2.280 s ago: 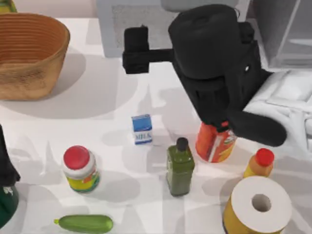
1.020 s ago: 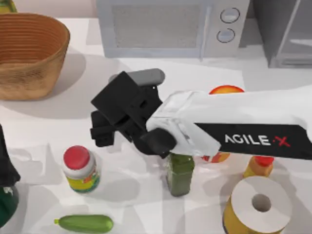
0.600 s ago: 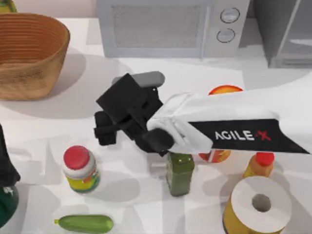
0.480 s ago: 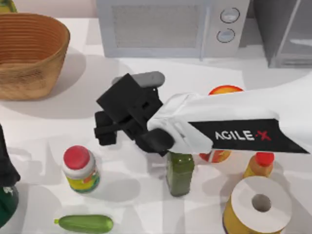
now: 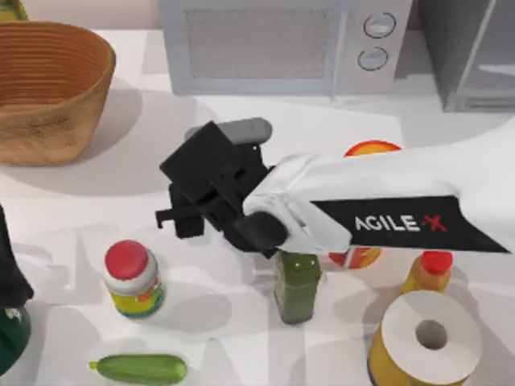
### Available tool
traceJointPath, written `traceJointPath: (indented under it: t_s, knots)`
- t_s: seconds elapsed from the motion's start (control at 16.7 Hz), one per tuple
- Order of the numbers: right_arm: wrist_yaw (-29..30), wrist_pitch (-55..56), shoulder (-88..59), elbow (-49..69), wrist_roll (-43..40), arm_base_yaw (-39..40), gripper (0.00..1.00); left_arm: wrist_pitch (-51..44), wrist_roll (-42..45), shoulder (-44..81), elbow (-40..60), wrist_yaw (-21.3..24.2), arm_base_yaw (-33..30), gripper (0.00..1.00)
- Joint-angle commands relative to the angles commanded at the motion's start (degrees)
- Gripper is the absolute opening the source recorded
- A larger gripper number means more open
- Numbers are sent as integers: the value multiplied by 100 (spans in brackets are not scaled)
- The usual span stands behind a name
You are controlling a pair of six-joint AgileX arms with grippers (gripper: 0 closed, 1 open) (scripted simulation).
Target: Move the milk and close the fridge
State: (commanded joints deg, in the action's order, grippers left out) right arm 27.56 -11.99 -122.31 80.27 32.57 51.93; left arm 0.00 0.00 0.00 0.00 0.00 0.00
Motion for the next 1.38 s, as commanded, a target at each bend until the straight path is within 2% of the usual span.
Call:
traceJointPath:
  t_s: [0.42, 1.02, 1.38]
  knots:
    - [0, 0, 0, 0, 0, 0, 2, 0, 0, 0, 0, 0, 0, 100]
    - [1, -11, 12, 26, 9, 4, 0, 0, 0, 0, 0, 0, 0, 100]
    - [-135, -376, 2, 349, 249, -182, 0, 0, 0, 0, 0, 0, 0, 100]
